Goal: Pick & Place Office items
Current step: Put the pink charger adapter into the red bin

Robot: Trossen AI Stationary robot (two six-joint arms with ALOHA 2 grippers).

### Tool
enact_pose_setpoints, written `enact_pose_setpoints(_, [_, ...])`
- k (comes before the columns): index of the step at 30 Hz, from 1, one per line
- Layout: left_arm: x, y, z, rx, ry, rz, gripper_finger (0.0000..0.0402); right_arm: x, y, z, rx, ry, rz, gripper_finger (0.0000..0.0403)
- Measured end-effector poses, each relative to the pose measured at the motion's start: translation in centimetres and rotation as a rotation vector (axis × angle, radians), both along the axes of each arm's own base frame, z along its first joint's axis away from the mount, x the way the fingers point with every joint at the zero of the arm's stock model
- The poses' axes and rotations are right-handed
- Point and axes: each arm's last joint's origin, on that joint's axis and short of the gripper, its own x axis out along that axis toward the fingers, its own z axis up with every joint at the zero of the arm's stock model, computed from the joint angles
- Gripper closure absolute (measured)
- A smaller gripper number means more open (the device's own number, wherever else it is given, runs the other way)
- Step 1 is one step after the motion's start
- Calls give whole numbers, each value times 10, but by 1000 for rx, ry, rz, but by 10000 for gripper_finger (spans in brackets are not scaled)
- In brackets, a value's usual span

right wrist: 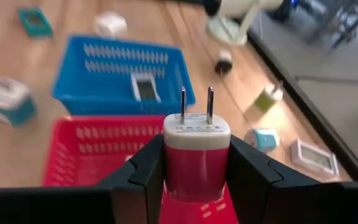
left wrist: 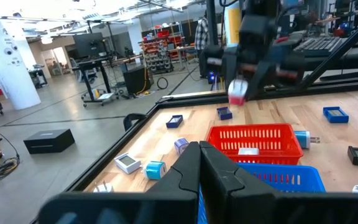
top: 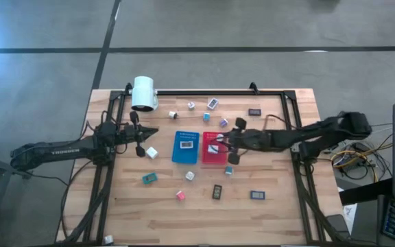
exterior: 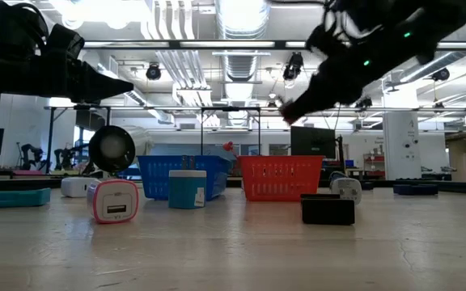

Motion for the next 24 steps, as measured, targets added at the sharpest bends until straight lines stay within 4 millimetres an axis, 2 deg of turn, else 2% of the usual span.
enact_pose_setpoints(5, [0, 0, 0, 0, 0, 0, 394, 25, -4, -15, 3, 88, -7, 276])
enact_pose_setpoints(11, [0, 0, 0, -1, 2, 0, 394, 43, -5, -26, 13, 209, 13, 276])
enact_pose_setpoints(24, [1, 0, -1, -4, 12, -3, 394, 55, -5, -40, 18, 319, 29, 276])
